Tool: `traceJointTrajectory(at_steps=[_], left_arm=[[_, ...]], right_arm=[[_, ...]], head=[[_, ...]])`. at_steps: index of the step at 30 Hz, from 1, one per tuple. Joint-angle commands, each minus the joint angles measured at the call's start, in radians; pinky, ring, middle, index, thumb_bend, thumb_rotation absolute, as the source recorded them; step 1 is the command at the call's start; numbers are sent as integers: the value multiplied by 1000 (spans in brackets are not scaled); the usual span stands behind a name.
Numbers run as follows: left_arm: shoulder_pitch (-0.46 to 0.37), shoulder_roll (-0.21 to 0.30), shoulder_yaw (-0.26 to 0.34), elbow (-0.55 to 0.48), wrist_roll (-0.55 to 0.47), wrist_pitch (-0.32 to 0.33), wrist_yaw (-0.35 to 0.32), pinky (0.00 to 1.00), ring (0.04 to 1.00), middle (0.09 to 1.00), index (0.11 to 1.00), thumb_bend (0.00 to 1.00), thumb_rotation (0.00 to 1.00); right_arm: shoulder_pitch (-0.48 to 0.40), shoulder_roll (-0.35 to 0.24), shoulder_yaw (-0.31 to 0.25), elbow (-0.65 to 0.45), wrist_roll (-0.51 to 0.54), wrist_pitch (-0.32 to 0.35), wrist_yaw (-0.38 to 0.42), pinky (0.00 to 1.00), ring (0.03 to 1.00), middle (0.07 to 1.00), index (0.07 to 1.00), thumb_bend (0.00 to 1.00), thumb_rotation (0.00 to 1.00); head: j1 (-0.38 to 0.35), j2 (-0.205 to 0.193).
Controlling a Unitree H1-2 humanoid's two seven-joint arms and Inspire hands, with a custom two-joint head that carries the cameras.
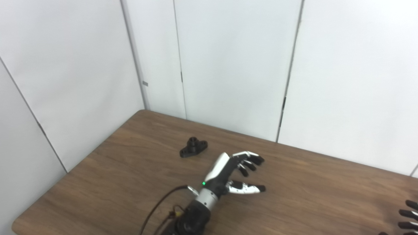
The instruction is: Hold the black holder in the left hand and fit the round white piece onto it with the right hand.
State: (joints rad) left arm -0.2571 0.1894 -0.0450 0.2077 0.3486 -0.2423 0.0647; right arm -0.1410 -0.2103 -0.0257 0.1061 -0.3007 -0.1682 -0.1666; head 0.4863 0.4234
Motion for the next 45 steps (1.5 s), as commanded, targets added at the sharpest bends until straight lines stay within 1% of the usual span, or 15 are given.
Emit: traceJointTrajectory(at_steps=[1,4,7,11,15,17,21,25,28,30,32,35,38,40,45], left_arm=[[-37,25,10,-55,3,9,-2,511,640,702,681,809,55],[-41,60,13,-82,32,33,-6,540,660,710,688,802,110],[-45,87,22,-108,74,81,3,605,745,748,686,834,172],[-50,113,45,-142,102,134,16,673,795,788,688,855,151],[-62,153,68,-145,121,141,24,754,826,813,715,828,154],[-70,172,80,-149,126,151,25,757,831,821,719,823,166],[-85,193,104,-135,127,152,42,715,830,825,719,833,177],[-94,209,113,-124,177,154,82,705,824,824,719,834,186],[-95,213,135,-130,178,182,92,728,841,835,722,842,183],[-97,218,147,-129,172,191,95,720,852,843,727,846,168],[-100,235,157,-122,170,193,93,741,873,854,732,844,162],[-106,270,163,-97,178,188,96,776,894,871,742,849,200],[-111,286,170,-97,190,228,101,831,928,887,746,877,216],[-118,293,171,-94,211,260,114,840,946,896,743,896,236],[-133,328,165,-71,256,290,134,850,985,915,734,930,246]], right_arm=[[-25,-17,-10,-13,-4,-34,-6,501,604,702,774,512,9],[-25,-16,-11,-23,-3,-23,-4,497,602,700,768,516,1],[-26,-19,-9,-24,-9,-22,-4,501,606,702,769,513,0],[-28,-20,-8,-28,-5,-16,1,490,598,703,769,507,0],[-31,-17,-8,-31,-6,-8,4,489,599,701,768,503,23],[-33,-17,-9,-26,-5,-13,3,494,603,700,765,505,25],[-32,-20,-10,-20,-6,-24,1,493,602,700,765,505,21],[-32,-16,-10,-13,-5,-33,-4,477,596,695,759,513,20],[-26,-16,-9,-22,-7,-27,-2,481,597,698,761,512,12],[-23,-18,-9,-28,-7,-21,1,490,601,702,764,508,2],[-21,-19,-11,-35,-1,-14,6,494,603,706,768,505,0],[-21,-20,-12,-36,0,-15,7,493,602,708,770,501,0],[-21,-21,-12,-35,-6,-13,6,496,604,708,773,497,19],[-23,-22,-14,-31,-4,-13,6,493,603,709,772,496,25],[-26,-25,-18,-35,-3,-7,8,503,610,714,772,499,3]], head=[[-1,0],[1,1],[1,1],[5,2],[5,-2],[5,-2],[7,-8],[7,-8],[5,-7],[4,-6],[9,-3],[11,-3],[14,0],[14,0],[13,8]])
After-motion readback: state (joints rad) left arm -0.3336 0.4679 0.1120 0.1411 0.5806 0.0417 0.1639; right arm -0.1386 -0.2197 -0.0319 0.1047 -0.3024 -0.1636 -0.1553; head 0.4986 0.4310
